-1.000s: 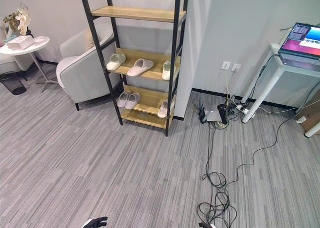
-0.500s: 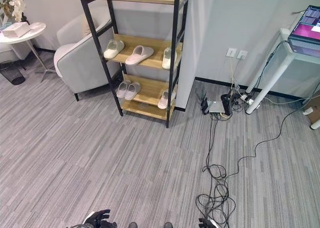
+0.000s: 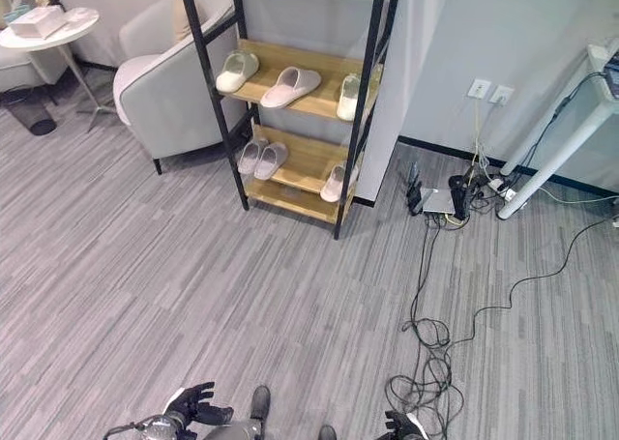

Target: Arrange the slippers neatly on the shoe rack.

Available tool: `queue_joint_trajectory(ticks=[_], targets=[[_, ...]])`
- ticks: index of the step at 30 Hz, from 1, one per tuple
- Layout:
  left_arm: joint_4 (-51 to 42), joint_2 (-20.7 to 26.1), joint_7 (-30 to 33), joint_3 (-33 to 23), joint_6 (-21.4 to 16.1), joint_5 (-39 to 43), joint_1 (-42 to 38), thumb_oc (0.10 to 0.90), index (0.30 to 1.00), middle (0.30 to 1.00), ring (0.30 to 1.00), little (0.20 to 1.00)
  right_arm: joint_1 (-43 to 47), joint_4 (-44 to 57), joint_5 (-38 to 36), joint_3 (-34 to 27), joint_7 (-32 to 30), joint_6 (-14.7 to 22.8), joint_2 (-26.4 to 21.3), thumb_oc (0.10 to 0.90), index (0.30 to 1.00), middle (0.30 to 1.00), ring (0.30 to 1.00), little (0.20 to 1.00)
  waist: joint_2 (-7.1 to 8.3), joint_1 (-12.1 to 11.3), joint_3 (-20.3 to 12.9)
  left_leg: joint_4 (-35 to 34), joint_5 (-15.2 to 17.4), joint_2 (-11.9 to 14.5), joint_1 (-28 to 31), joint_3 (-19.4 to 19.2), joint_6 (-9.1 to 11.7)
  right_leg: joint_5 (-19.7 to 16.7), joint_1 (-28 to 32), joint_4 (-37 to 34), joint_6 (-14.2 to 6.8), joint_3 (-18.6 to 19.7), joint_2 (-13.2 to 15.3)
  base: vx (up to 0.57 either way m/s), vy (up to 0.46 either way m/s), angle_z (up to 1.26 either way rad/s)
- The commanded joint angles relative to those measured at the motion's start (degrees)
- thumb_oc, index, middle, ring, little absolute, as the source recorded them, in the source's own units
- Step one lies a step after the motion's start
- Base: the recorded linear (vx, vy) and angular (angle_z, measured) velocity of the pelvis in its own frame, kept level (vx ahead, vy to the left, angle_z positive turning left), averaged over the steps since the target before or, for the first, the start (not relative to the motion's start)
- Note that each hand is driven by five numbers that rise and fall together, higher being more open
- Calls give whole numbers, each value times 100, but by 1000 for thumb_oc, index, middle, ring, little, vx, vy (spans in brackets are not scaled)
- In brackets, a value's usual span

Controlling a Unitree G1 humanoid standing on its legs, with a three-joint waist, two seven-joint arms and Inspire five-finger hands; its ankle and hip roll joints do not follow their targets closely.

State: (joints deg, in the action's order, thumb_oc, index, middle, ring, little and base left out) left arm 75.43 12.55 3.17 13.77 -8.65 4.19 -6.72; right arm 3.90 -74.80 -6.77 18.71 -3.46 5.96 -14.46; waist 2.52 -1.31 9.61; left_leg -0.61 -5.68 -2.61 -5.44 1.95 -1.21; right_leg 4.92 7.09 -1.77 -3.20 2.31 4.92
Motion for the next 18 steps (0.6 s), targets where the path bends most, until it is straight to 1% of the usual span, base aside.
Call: queue_joint_trajectory(ticks=[1, 2, 3, 4, 5, 6, 7, 8, 9, 10, 11, 12, 14, 15, 16, 17, 18], targets=[[288, -57, 21, 102, 40, -21, 343, 800, 900, 900, 900, 900, 11, 150, 229, 48, 9, 35, -94, 800, 900, 900, 900, 900, 188, -202, -325, 757, 665, -247, -323, 248, 36, -11, -142, 1189, -334, 269, -74, 161, 150, -12], [283, -46, 15, 110, 43, -40, 325, 800, 900, 900, 900, 900, 31, 162, 229, 36, 24, 29, -85, 800, 900, 900, 900, 900, 178, -187, -317, 739, 718, -266, -226, 274, -23, -245, -330, 1560, -403, 271, 5, 177, 185, -1], [226, -10, 6, 147, 61, -31, 267, 800, 900, 900, 900, 900, 101, 210, 197, 55, 41, 24, -62, 800, 900, 900, 900, 900, 184, -126, -214, 745, 833, -345, -40, 341, -177, -994, -720, 2299, -476, 391, 86, 119, 125, -4], [226, -9, 5, 146, 62, -30, 265, 800, 900, 900, 900, 900, 104, 209, 197, 55, 41, 23, -62, 800, 900, 900, 900, 900, 185, -129, -210, 748, 836, -345, -39, 337, -178, -991, -724, 2307, -477, 396, 86, 181, 173, 2], [186, 18, 17, 169, 64, -18, 195, 800, 900, 900, 900, 900, 180, 267, 195, 78, 16, 32, -31, 800, 900, 900, 900, 900, 59, -66, -124, 691, 905, -281, 158, 470, -254, -1245, -1108, 2885, -465, 394, -8, 105, 87, 17], [186, 17, 17, 168, 64, -18, 193, 800, 900, 900, 900, 900, 182, 267, 195, 78, 16, 32, -32, 800, 900, 900, 900, 900, 64, -64, -117, 695, 912, -287, 161, 470, -253, -1226, -1115, 2913, -463, 395, -3, 209, 130, 26], [157, 27, 22, 184, 63, -9, 155, 800, 900, 900, 900, 900, 209, 295, 181, 96, 4, 41, -28, 800, 900, 900, 900, 900, 11, -12, -97, 648, 979, -261, 317, 544, -284, -1160, -1309, 3022, -397, 349, -71, 201, 71, 24], [154, 30, 15, 206, 56, -22, 129, 800, 900, 900, 900, 900, 219, 301, 181, 112, 2, 46, -29, 800, 900, 900, 900, 900, -15, 25, -109, 601, 1029, -260, 443, 624, -307, -1040, -1463, 2927, -354, 327, -176, 405, 81, 13], [152, 34, -16, 218, 44, -51, 113, 800, 900, 900, 900, 900, 199, 281, 170, 128, 21, 54, -33, 800, 900, 900, 900, 900, -6, 123, -105, 531, 1153, -306, 706, 783, -329, -739, -1699, 2602, -310, 272, -409, 314, 33, 12], [151, 32, -17, 216, 43, -51, 117, 800, 900, 900, 900, 900, 196, 280, 170, 131, 21, 56, -36, 800, 900, 900, 900, 900, -6, 141, -77, 527, 1183, -307, 754, 803, -330, -689, -1664, 2637, -303, 253, -405, 332, 3, 16], [150, 31, -33, 233, 35, -62, 97, 800, 900, 900, 900, 900, 193, 270, 165, 136, 26, 61, -41, 800, 900, 900, 900, 900, 8, 184, -106, 468, 1230, -342, 862, 886, -342, -612, -1818, 2339, -276, 211, -536, 335, -12, 29], [159, 28, -49, 237, 21, -72, 103, 800, 900, 900, 900, 900, 167, 252, 137, 132, 38, 59, -55, 800, 900, 900, 900, 900, 72, 296, -95, 427, 1340, -440, 1095, 1096, -351, -633, -2006, 1773, -283, 178, -700, 338, -8, 23], [159, 23, -50, 236, 19, -72, 107, 800, 900, 900, 900, 900, 165, 252, 136, 136, 38, 60, -60, 800, 900, 900, 900, 900, 47, 315, -72, 427, 1373, -417, 1138, 1120, -353, -609, -1959, 1770, -276, 149, -715, 266, -26, 20], [194, 1, -80, 223, 13, -119, 85, 800, 900, 900, 900, 900, 92, 201, 155, 107, 47, 24, -63, 800, 900, 900, 900, 900, 104, 445, -75, 354, 1498, -461, 1473, 1399, -288, -768, -2062, 1190, -334, 114, -839, 297, -42, 37], [194, 1, -80, 223, 12, -119, 85, 800, 900, 900, 900, 900, 91, 201, 156, 108, 47, 24, -63, 800, 900, 900, 900, 900, 101, 450, -70, 354, 1499, -458, 1479, 1405, -288, -771, -2051, 1181, -333, 108, -839, 368, -75, 64], [209, -6, -69, 216, 1, -146, 92, 800, 900, 900, 900, 900, 73, 180, 180, 116, 34, 27, -69, 800, 900, 900, 900, 900, 98, 452, -95, 365, 1487, -453, 1513, 1416, -265, -792, -1980, 1085, -307, 94, -809, 232, -83, 61], [264, -34, -83, 206, 18, -199, 161, 800, 900, 900, 900, 900, -19, 155, 173, 93, 47, 31, -58, 800, 900, 900, 900, 900, 62, 453, -219, 351, 1471, -383, 1601, 1465, -182, -765, -1823, 999, -157, 156, -854, 316, -104, 64]])
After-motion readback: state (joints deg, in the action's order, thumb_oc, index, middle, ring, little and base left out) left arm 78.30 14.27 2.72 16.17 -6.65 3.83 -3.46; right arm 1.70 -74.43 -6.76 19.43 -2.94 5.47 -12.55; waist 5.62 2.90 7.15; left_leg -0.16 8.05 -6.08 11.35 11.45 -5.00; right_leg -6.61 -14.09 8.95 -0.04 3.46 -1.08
